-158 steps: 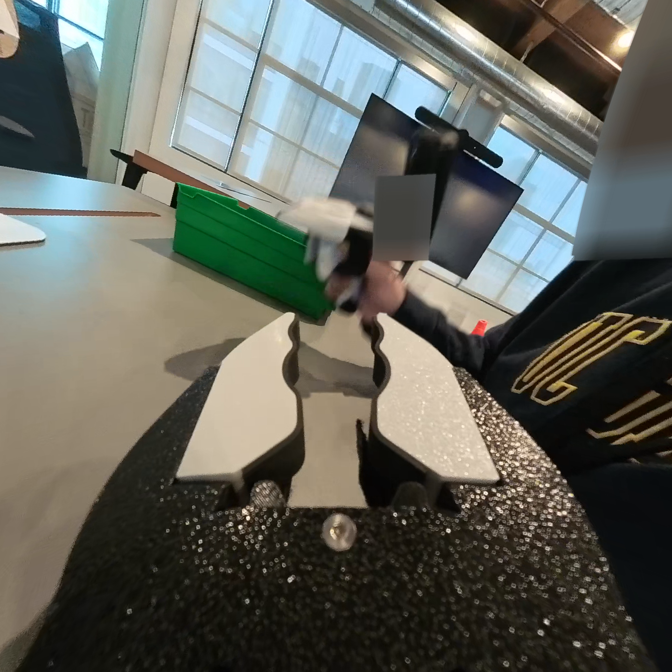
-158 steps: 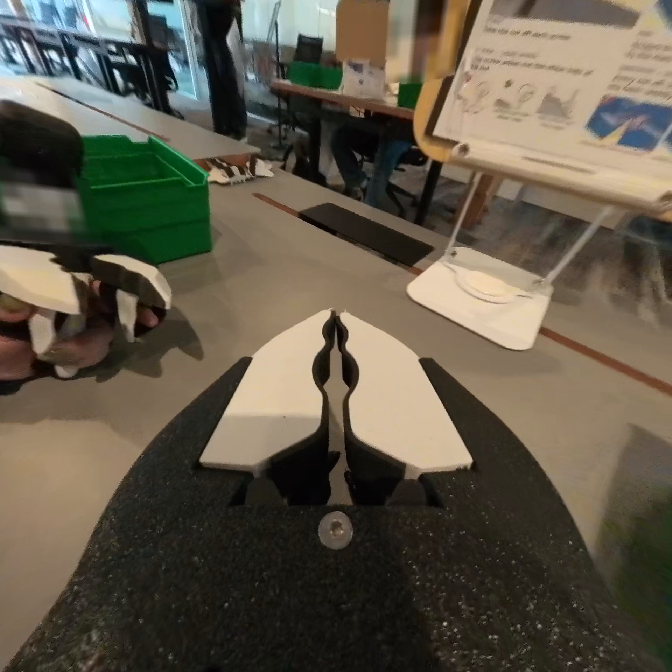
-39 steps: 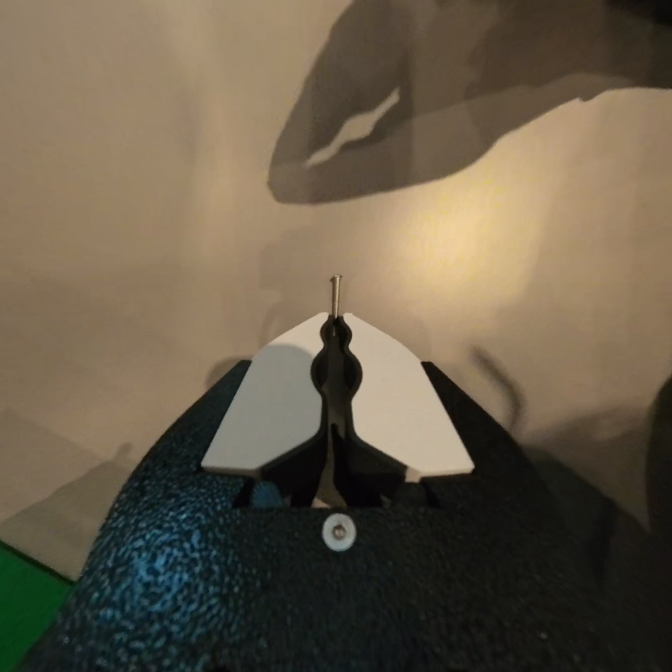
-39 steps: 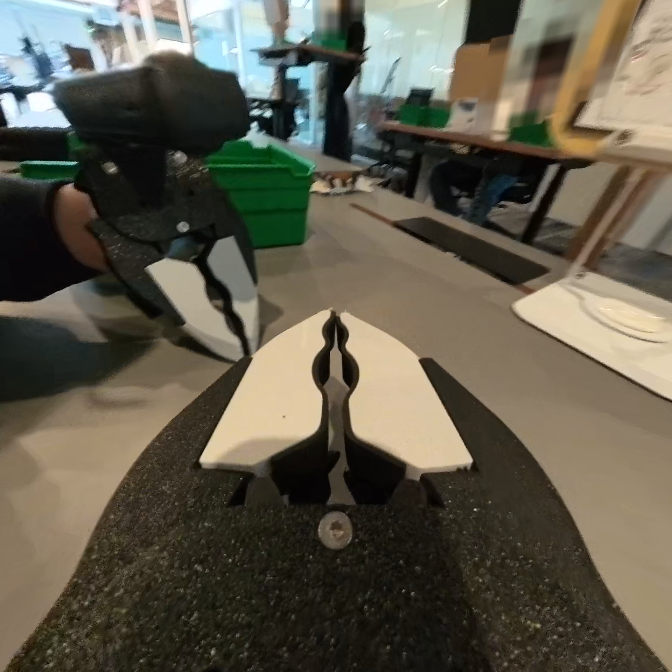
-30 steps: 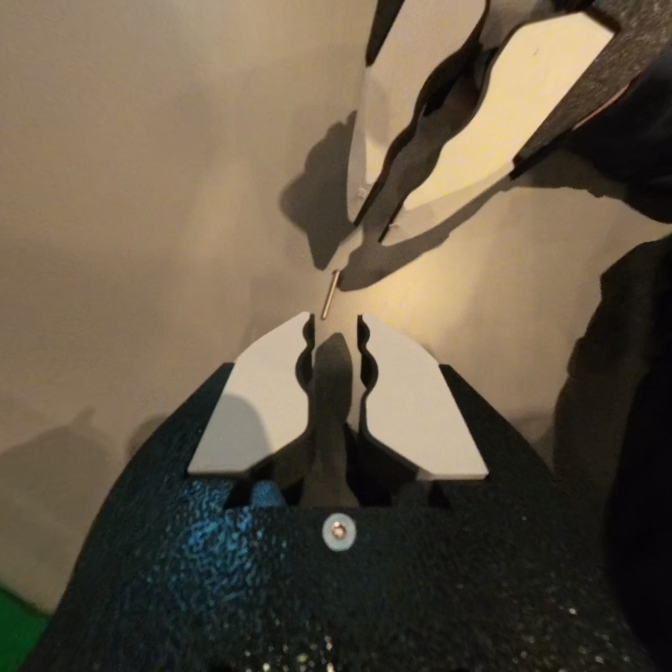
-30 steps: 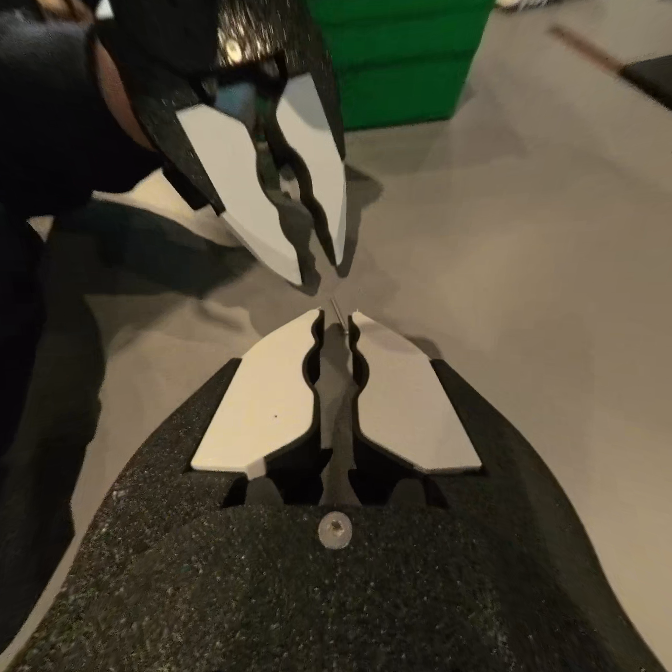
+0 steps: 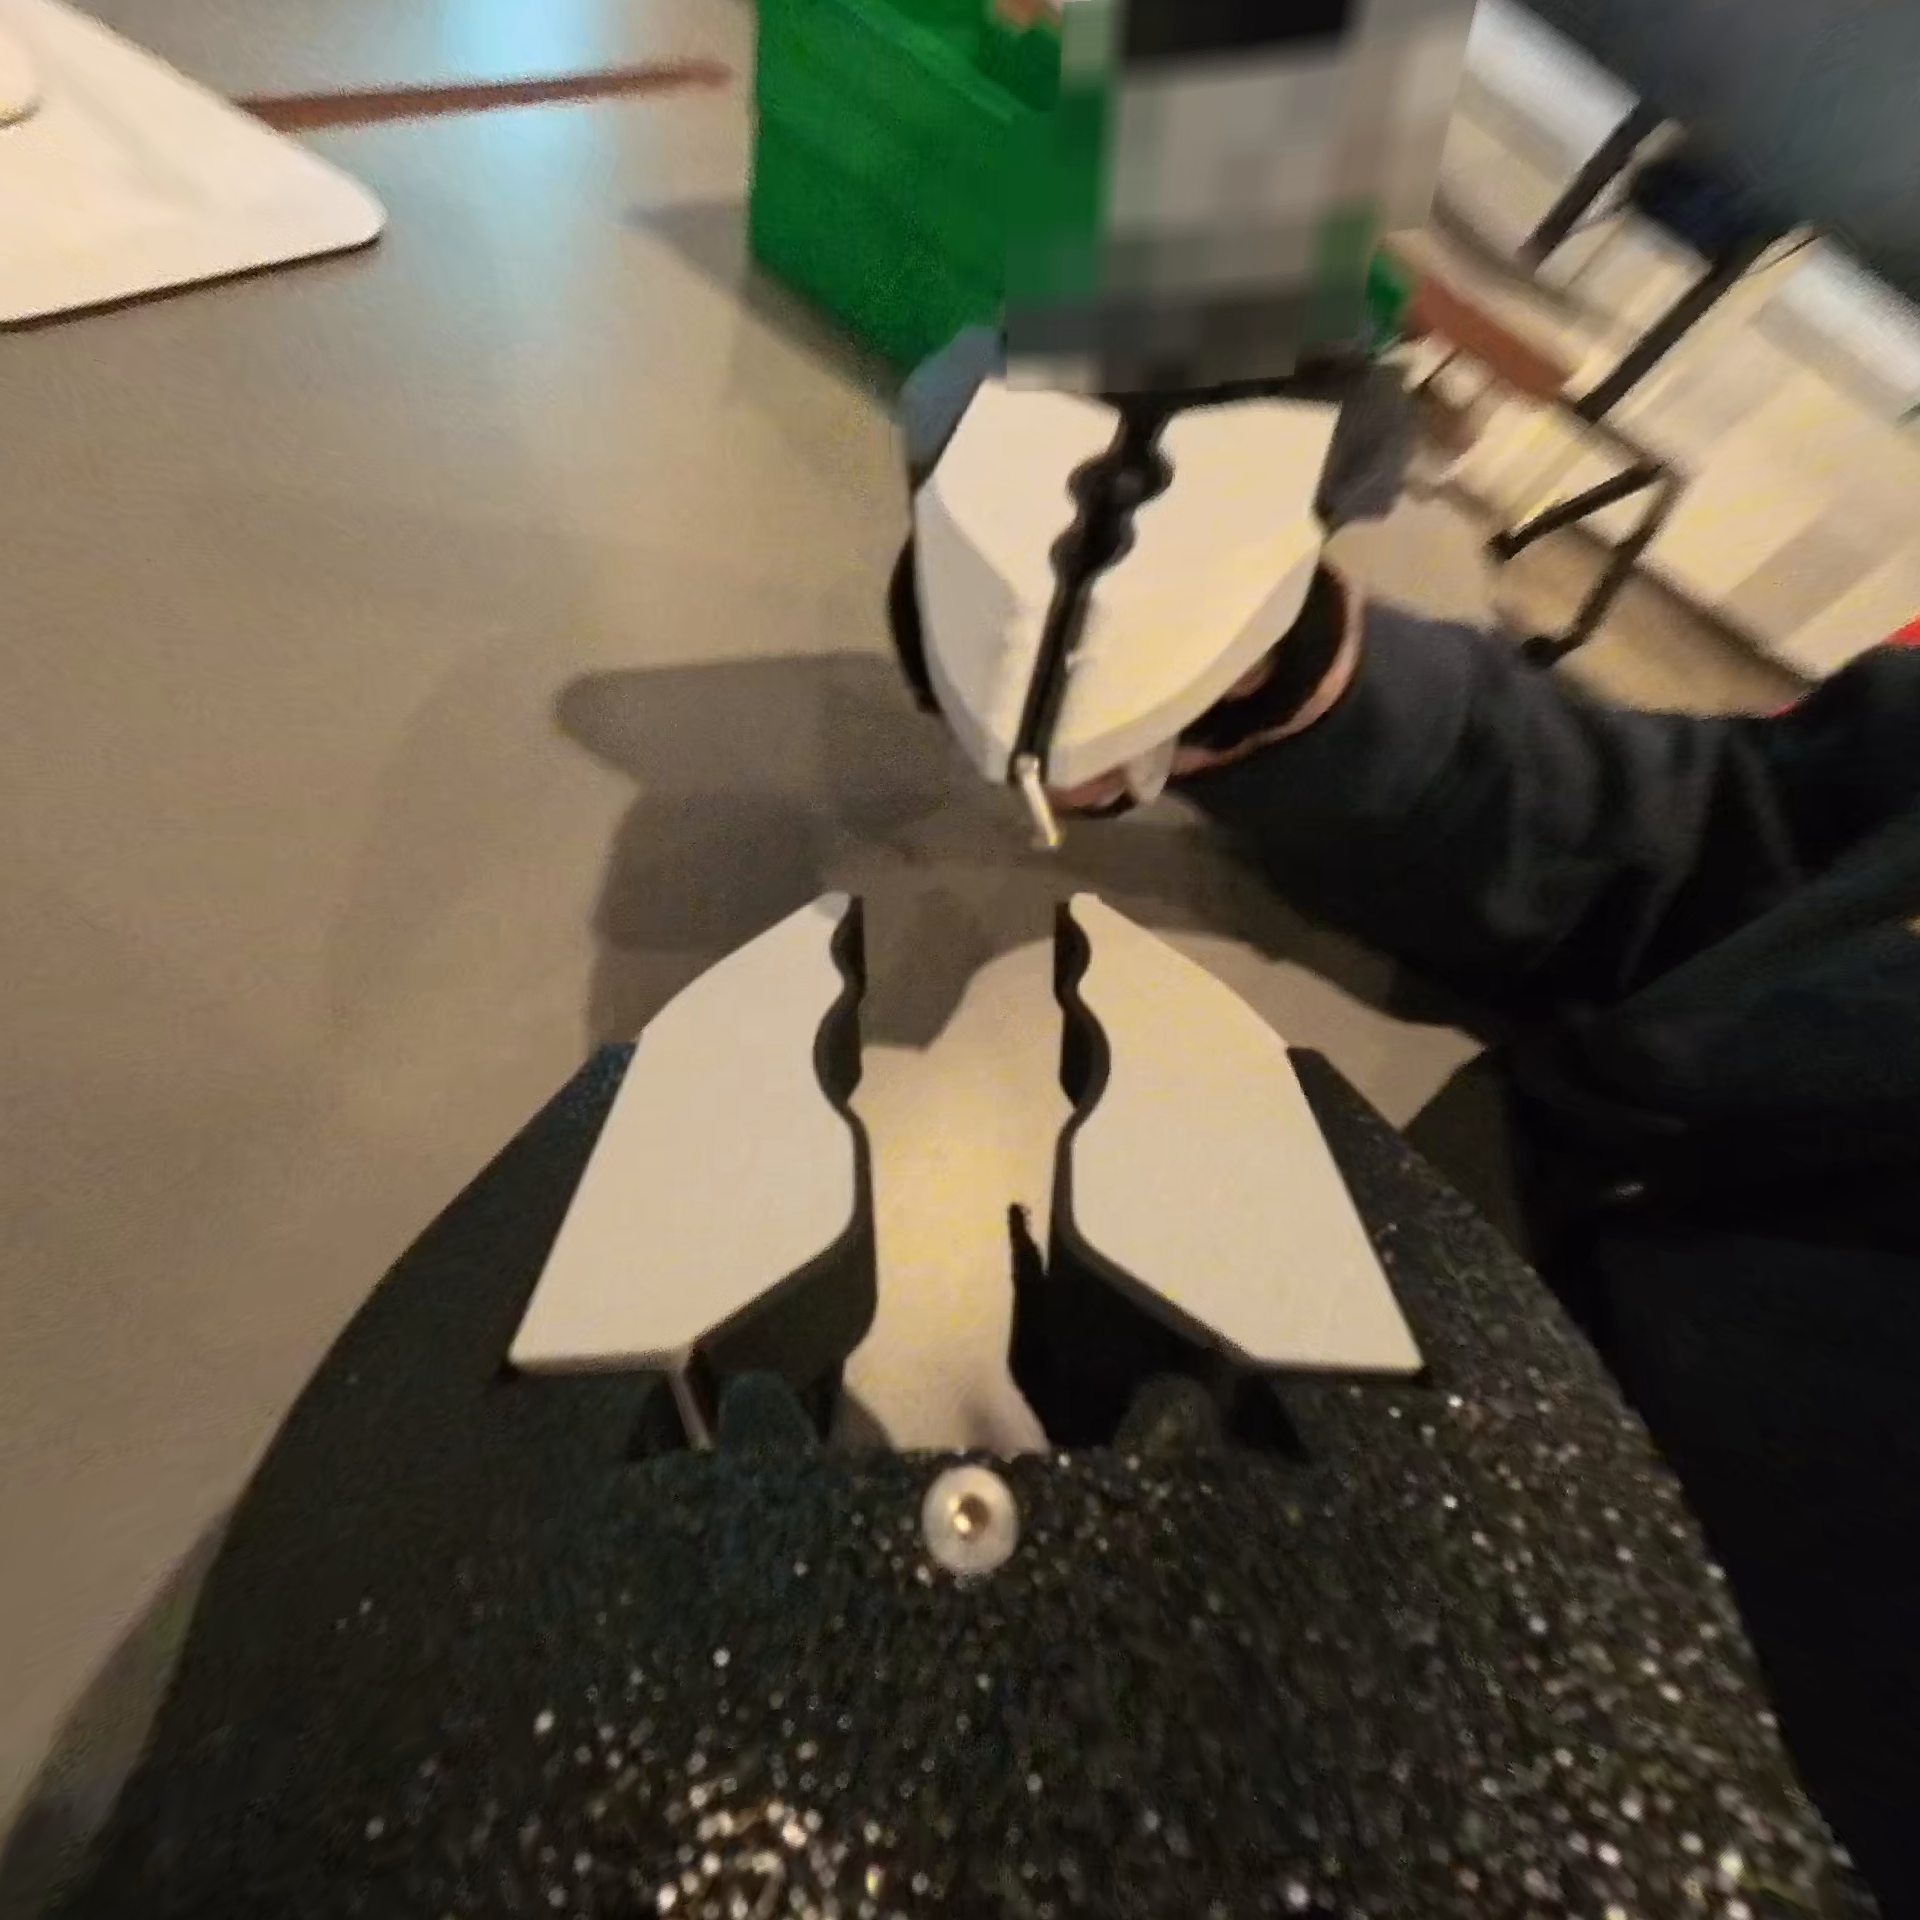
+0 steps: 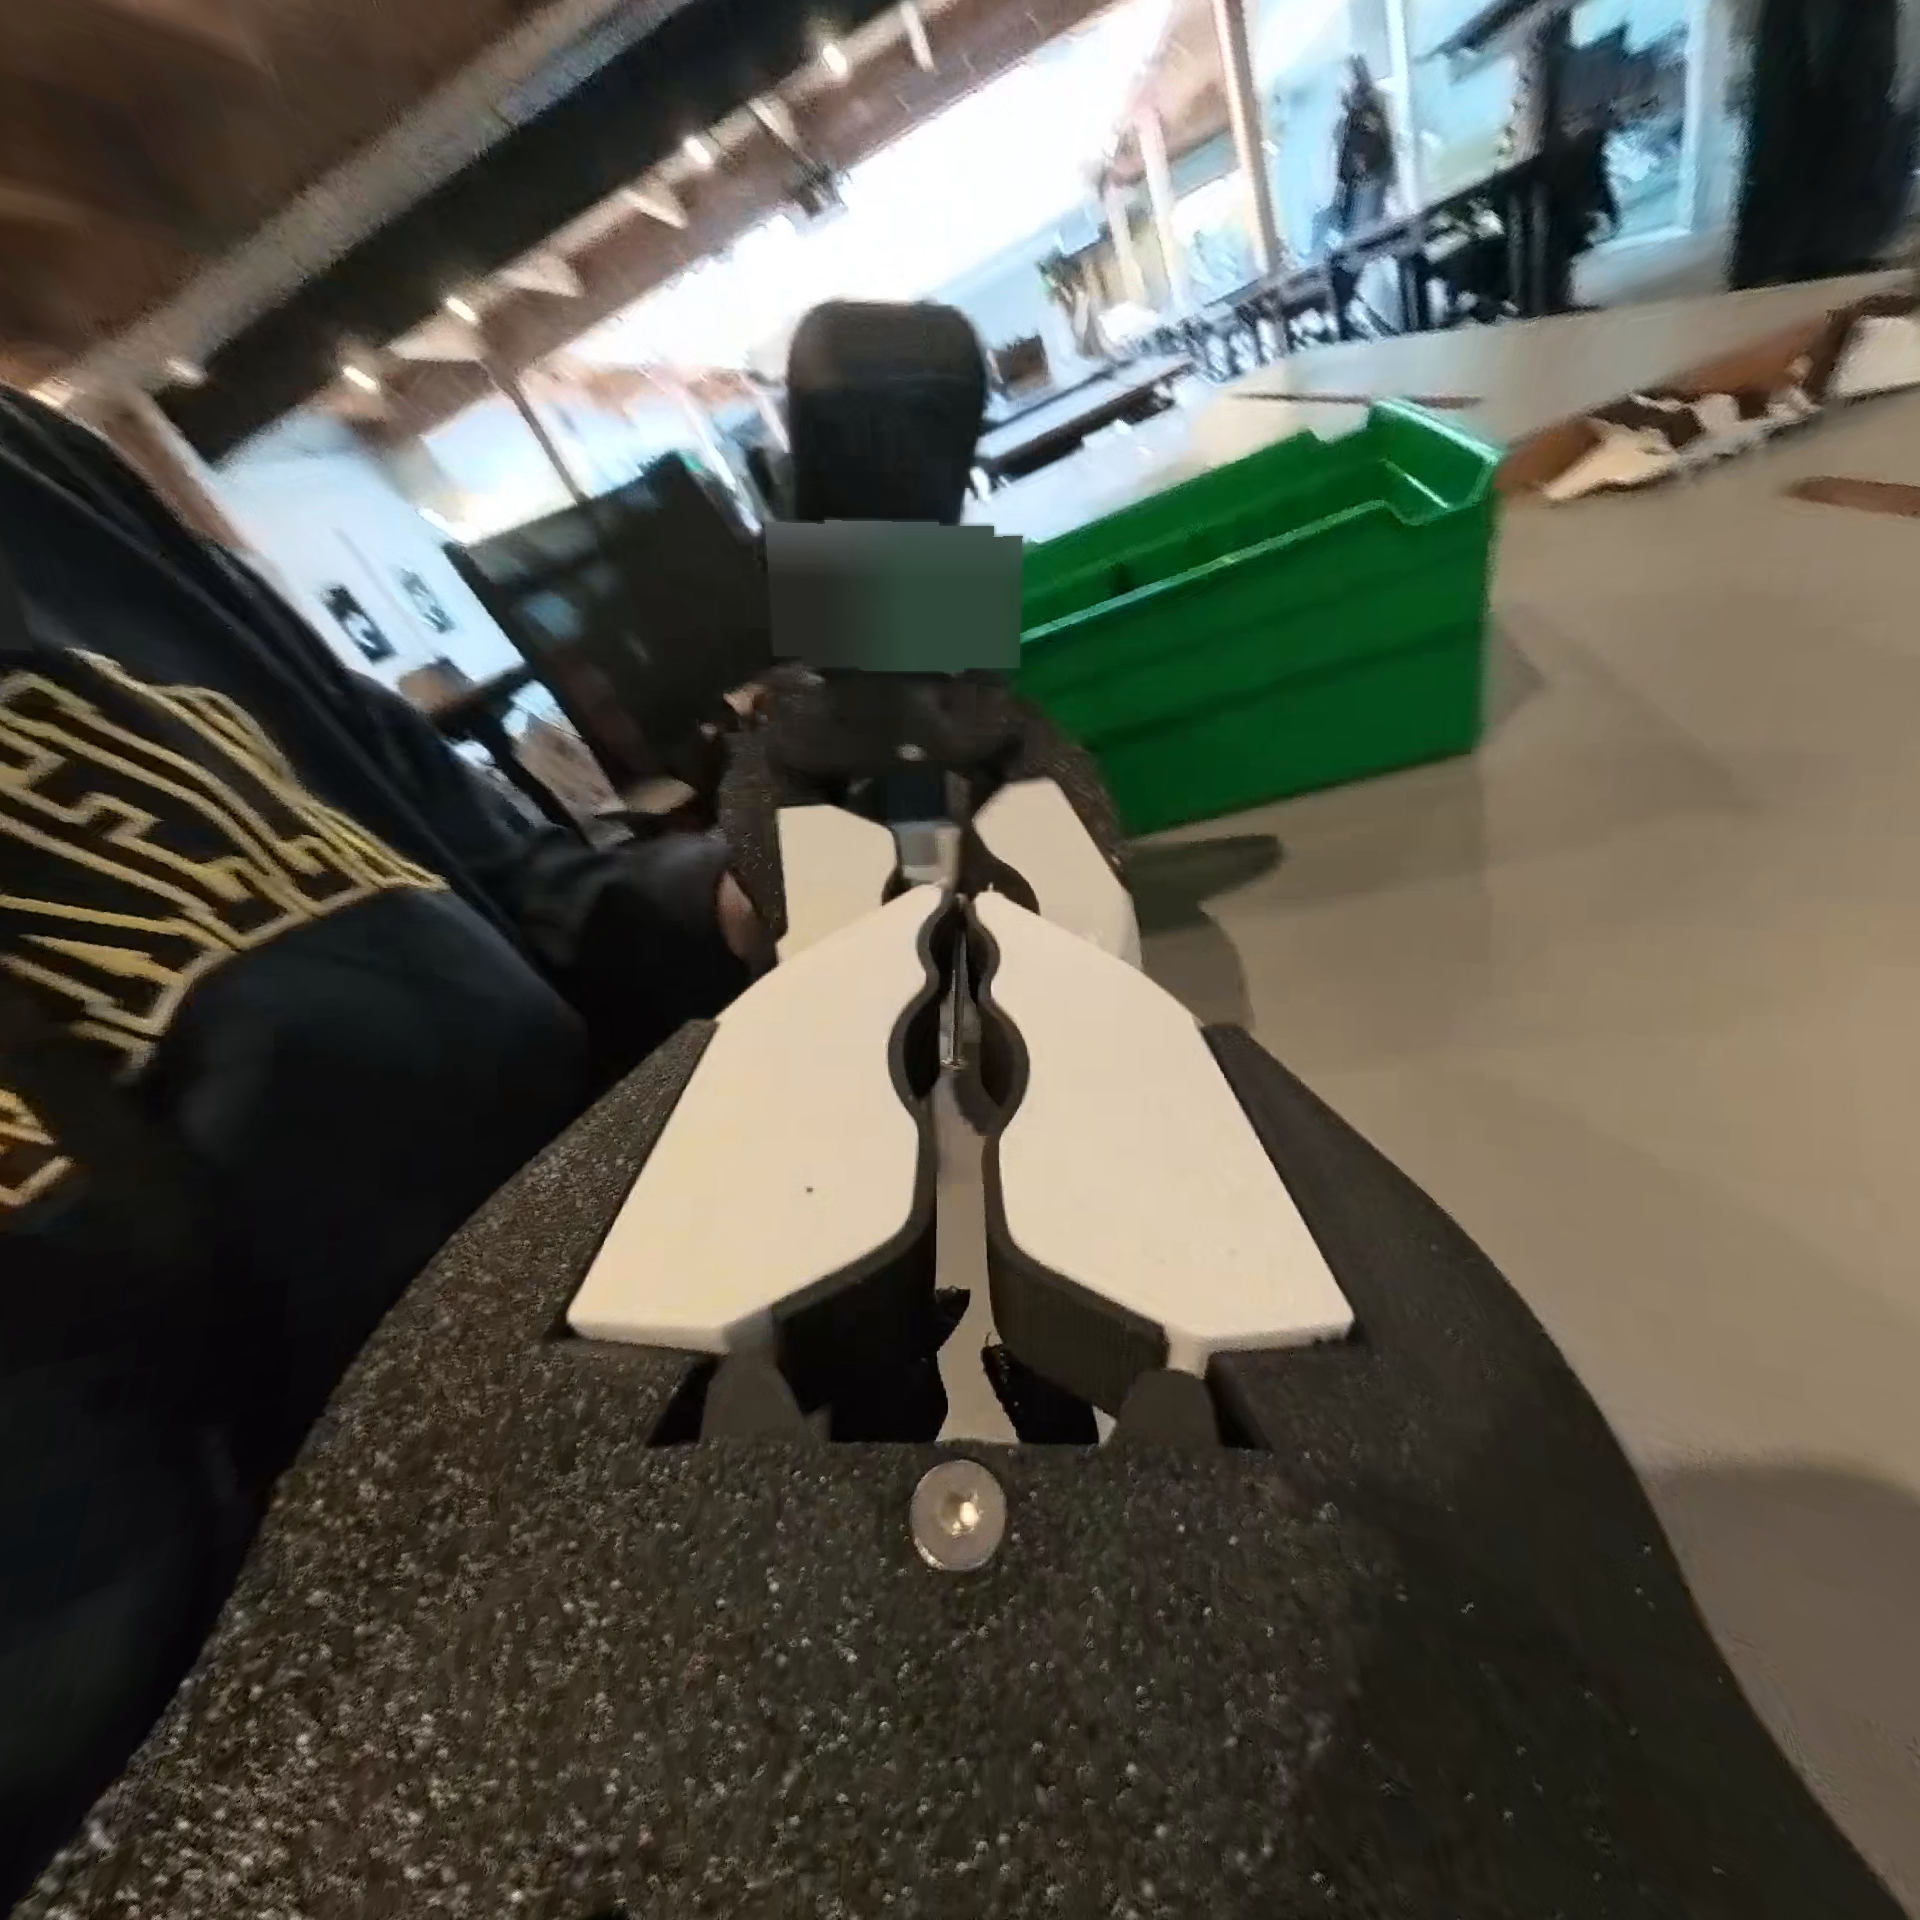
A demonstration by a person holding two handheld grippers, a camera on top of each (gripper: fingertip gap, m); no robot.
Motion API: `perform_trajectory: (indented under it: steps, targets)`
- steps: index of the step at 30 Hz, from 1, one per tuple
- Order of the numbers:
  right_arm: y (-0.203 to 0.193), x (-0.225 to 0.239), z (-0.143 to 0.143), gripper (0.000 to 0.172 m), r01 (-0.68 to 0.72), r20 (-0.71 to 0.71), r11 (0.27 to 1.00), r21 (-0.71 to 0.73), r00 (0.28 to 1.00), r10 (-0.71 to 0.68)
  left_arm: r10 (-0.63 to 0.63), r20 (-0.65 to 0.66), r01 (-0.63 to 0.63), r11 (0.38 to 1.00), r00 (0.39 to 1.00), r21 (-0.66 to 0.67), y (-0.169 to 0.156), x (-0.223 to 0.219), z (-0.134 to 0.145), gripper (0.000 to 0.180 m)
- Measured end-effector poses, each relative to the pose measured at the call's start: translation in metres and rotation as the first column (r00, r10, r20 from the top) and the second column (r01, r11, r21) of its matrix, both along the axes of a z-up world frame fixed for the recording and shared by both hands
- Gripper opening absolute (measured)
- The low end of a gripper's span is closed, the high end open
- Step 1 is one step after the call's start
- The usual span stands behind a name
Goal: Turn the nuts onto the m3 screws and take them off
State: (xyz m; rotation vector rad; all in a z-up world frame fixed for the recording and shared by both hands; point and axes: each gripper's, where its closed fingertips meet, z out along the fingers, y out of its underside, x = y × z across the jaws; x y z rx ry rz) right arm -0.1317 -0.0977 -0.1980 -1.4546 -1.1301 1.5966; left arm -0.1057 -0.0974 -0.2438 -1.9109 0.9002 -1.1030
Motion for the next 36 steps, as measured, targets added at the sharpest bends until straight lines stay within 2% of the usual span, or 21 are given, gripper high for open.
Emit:
perform_trajectory:
  steps: [1, 4, 7, 11, 15, 18, 22, 26, 31, 36]
  targets:
    - [0.0, 0.0, 0.001, 0.001, -0.001, -0.013, 1.0, -0.002, 1.0, 0.001, -0.03, 0.066, 0.032, 0.999, 0.997, -0.019, -0.002, 0.005, 0.006, 0.035]
    - [-0.004, 0.0, 0.005, 0.001, -0.022, -0.05, 1.0, 0.005, 0.999, 0.022, -0.078, 0.213, 0.081, 0.997, 0.974, -0.006, -0.006, 0.011, 0.022, 0.032]
    - [-0.005, 0.0, 0.009, 0.001, -0.031, -0.074, 0.999, 0.022, 0.997, 0.032, -0.091, 0.238, 0.081, 0.995, 0.967, 0.051, -0.006, 0.01, 0.027, 0.006]
    - [-0.005, 0.009, 0.009, 0.001, -0.026, -0.074, 0.998, 0.05, 0.997, 0.03, -0.084, 0.148, 0.064, 0.989, 0.985, 0.135, -0.005, 0.007, 0.024, 0.004]
    - [-0.005, 0.018, 0.001, 0.001, -0.008, -0.017, 0.992, 0.126, 1.0, 0.01, -0.059, 0.044, 0.05, 0.98, 0.997, 0.194, -0.001, 0.0, 0.017, 0.003]
    - [-0.004, 0.016, 0.001, 0.018, 0.003, -0.002, 0.988, 0.155, 1.0, -0.003, -0.057, -0.071, 0.072, 0.97, 0.996, 0.231, 0.0, -0.001, 0.006, 0.003]
    - [-0.006, 0.01, -0.007, 0.017, -0.01, 0.044, 0.984, 0.175, 0.999, 0.003, -0.083, -0.187, 0.134, 0.951, 0.979, 0.28, -0.004, 0.007, -0.005, 0.003]
    - [-0.008, 0.008, -0.018, 0.003, -0.035, 0.118, 0.979, 0.199, 0.993, 0.012, -0.078, -0.193, 0.131, 0.951, 0.978, 0.279, -0.003, 0.01, -0.007, 0.003]
    - [-0.007, 0.008, -0.027, 0.006, -0.033, 0.172, 0.975, 0.221, 0.985, -0.005, -0.065, -0.182, 0.114, 0.955, 0.981, 0.273, -0.001, 0.008, -0.008, 0.003]
    - [-0.001, 0.009, -0.03, 0.002, 0.002, 0.179, 0.968, 0.249, 0.983, -0.048, -0.087, -0.165, 0.126, 0.962, 0.982, 0.243, -0.003, 0.007, -0.009, 0.005]
